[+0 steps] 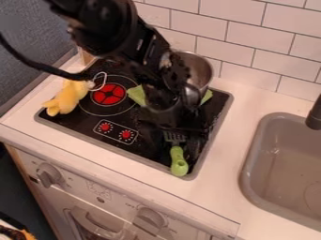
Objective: Move the green spatula to the lower side of the right burner
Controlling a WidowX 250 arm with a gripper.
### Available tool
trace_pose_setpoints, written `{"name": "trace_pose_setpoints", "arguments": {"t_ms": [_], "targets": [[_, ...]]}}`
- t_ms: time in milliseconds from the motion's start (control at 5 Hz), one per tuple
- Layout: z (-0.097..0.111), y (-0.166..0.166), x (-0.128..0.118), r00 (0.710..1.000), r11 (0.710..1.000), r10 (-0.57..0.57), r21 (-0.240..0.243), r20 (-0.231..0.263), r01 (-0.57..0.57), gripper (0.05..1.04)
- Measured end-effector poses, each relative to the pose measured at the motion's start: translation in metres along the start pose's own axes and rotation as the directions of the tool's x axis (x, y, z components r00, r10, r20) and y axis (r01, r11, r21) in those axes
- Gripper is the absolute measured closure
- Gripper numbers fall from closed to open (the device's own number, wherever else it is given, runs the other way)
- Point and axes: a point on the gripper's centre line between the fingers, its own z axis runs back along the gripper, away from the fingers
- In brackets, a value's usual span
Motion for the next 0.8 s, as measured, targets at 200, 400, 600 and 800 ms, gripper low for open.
{"name": "trace_pose_setpoints", "arguments": {"t_ms": [200,400,600,800], "targets": [[0.017,0.004,0.006,1.000,0.999,0.000,-0.036,0.003,0.000,0.083],[0.052,0.001,0.026,0.998,0.995,-0.055,-0.081,0.035,0.058,0.083],[0.087,0.000,0.033,0.994,0.989,-0.082,-0.118,0.075,0.091,0.083],[0.111,0.006,0.040,0.989,0.985,-0.098,-0.132,0.110,0.112,0.083]]}}
